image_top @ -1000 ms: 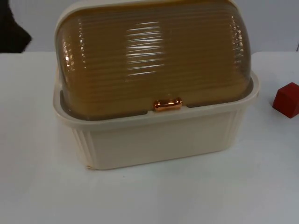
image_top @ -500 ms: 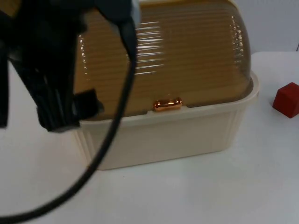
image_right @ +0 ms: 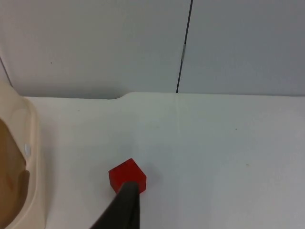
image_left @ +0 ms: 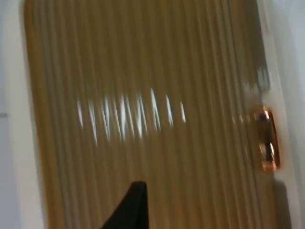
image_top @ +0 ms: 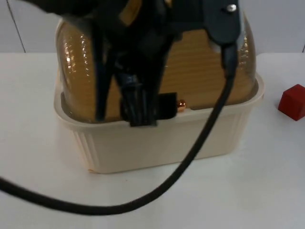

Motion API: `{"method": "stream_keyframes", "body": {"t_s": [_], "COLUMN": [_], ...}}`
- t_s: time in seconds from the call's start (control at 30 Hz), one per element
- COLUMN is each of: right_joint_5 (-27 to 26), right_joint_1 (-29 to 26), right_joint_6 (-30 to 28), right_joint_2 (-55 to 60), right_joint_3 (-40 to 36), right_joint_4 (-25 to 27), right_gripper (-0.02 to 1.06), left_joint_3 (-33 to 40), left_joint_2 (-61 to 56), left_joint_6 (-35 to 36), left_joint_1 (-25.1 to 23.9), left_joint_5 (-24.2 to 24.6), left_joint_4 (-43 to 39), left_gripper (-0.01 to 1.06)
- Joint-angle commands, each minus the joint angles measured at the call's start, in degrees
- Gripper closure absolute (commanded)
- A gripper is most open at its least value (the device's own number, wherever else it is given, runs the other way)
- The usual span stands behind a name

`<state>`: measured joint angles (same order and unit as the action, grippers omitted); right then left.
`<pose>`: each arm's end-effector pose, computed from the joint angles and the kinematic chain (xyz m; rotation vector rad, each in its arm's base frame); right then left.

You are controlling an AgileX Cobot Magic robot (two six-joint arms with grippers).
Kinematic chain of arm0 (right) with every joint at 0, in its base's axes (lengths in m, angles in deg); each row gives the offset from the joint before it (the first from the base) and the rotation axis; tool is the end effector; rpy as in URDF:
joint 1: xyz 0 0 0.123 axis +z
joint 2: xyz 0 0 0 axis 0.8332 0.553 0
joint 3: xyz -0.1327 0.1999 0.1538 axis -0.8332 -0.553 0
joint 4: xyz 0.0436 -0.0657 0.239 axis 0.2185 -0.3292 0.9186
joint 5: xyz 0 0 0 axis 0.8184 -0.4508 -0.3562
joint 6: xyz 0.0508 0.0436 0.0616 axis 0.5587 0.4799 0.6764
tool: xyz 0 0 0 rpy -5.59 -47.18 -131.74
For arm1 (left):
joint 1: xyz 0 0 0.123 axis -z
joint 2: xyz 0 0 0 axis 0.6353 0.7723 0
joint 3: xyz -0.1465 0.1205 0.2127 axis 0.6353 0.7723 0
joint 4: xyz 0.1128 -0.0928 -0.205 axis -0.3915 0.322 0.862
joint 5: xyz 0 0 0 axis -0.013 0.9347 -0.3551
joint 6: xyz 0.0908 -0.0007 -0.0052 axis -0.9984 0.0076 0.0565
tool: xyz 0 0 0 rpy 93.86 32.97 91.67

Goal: Open the box lid with the left hand, place the block into the box with the right hand, then close the box lid with the left hand.

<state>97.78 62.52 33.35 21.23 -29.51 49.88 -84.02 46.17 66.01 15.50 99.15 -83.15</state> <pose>0.1478 -0.0001 0.4031 -0.0171 2.0315 -0.1208 0.2090 -0.2405 0.2693 1.7364 1.6706 0.3737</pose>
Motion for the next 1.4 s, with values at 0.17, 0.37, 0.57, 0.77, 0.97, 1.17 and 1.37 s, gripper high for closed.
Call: {"method": "stream_keyframes", "body": {"t_s": [0.17, 0.37, 0.57, 0.77, 0.97, 1.17, 1.37], "right_joint_5": [-0.61, -0.83, -1.7, -1.7, -1.6, -1.47, -1.47], "right_joint_1": [-0.12, -0.12, -0.12, -0.12, -0.12, -0.12, -0.12], "right_joint_6": [-0.18, -0.18, -0.18, -0.18, -0.18, -0.18, -0.18], "right_joint_2": [0.04, 0.04, 0.04, 0.04, 0.04, 0.04, 0.04], "right_joint_3": [0.52, 0.52, 0.52, 0.52, 0.52, 0.52, 0.52], "right_joint_4": [-2.0, -2.23, -2.01, -2.01, -1.98, -1.98, -1.98], "right_gripper": [0.0, 0.0, 0.0, 0.0, 0.0, 0.0, 0.0], "left_joint_3": [-1.28, 1.38, 6.19, 6.69, 6.69, 6.69, 6.69], "left_joint_2": [2.51, 3.82, 7.08, 11.18, 13.77, 13.89, 13.89], "left_joint_6": [5.26, 22.31, 42.69, 51.02, 51.97, 51.97, 52.62], "left_joint_1": [0.54, 4.94, 9.17, 9.73, 9.73, 9.61, 9.61], "left_joint_5": [-5.86, -4.91, -0.52, 4.65, 4.23, 4.43, 4.69], "left_joint_4": [0.75, -17.14, -37.64, -44.42, -44.66, -43.89, -43.43], "left_gripper": [0.0, 0.02, 0.04, 0.04, 0.12, 0.5, 0.89]}}
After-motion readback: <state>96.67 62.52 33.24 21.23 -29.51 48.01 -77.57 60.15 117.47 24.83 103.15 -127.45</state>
